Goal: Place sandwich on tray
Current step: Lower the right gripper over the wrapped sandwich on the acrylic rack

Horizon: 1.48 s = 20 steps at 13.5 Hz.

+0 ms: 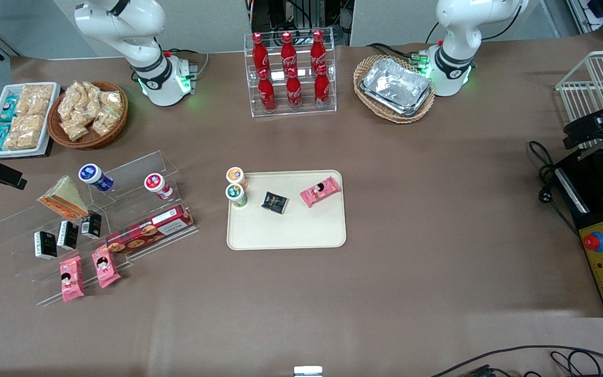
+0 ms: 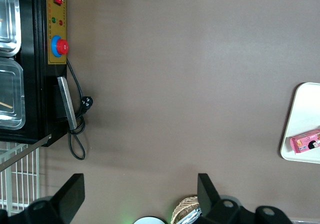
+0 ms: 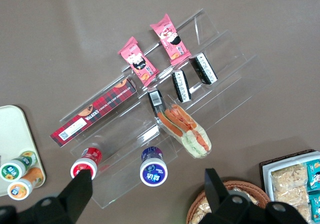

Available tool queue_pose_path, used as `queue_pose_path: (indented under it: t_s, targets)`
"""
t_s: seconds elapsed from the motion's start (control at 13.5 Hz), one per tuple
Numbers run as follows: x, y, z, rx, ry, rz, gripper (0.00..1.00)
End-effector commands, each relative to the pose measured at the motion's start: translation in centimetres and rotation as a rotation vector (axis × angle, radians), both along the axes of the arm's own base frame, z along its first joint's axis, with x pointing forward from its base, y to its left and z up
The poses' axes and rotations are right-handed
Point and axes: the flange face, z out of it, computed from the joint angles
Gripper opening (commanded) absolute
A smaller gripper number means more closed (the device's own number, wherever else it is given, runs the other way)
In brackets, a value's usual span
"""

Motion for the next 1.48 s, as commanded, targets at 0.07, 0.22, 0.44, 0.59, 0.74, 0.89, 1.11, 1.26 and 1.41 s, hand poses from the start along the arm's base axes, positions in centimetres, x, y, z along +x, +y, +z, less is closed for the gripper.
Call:
queue_pose_path:
  t_s: [0.07, 0.22, 0.44, 0.59, 0.74, 0.89, 1.11, 1.26, 1.41]
  targets:
    - [-0.8, -0.3, 0.7, -0.001, -0.002, 0.003, 1.0]
    - [-0.7, -0.5, 0.6, -0.002, -0.001, 0.003, 1.0]
    - [-0.7, -0.2, 0.6, -0.002, 0.002, 0.009, 1.0]
    - [-1.0, 0.1, 0.6, 0.003, 0.02, 0.017, 1.0]
    - [-2.3, 0.2, 1.4, 0.01, 0.03, 0.016, 1.0]
    - [-4.7, 0.0, 2.1, 0.021, 0.027, 0.016, 1.0]
    - [-9.2, -0.1, 2.2, 0.035, -0.032, 0.068, 1.0]
    - [-10.6, -1.2, 2.0, 0.043, -0.057, 0.103, 1.0]
    - [-11.0, -3.3, 1.8, 0.06, -0.059, 0.133, 1.0]
